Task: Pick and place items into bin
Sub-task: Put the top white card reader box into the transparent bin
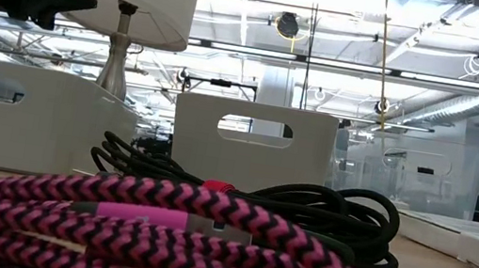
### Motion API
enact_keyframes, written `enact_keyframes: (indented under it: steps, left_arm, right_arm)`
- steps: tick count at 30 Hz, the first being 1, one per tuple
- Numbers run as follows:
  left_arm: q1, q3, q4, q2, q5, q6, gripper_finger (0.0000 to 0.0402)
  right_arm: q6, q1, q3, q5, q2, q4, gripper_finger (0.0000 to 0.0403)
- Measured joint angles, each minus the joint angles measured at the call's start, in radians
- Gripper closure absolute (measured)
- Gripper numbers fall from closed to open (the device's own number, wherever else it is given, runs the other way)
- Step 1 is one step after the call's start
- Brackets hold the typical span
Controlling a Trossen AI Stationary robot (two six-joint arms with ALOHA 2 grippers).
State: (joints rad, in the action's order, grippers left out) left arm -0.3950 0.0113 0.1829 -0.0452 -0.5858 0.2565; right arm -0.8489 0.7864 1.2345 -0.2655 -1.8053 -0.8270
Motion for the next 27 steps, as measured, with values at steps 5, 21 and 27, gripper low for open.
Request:
enact_keyframes:
  steps: [5, 21, 27]
  left_arm:
    - [0.0, 0.0, 0.0, 0.0, 0.0, 0.0, 0.0355]
    - [0.0, 0.0, -0.032, 0.0, 0.0, 0.002, 0.0355]
    - [0.0, 0.0, -0.032, 0.0, -0.001, 0.002, 0.0355]
  right_arm:
    - [-0.04, 0.0, -0.01, -0.016, 0.0, -0.016, 0.0298]
    - [-0.034, 0.027, -0.004, -0.055, -0.109, -0.116, 0.0183]
    - [-0.031, 0.028, -0.005, -0.05, -0.141, -0.117, 0.0219]
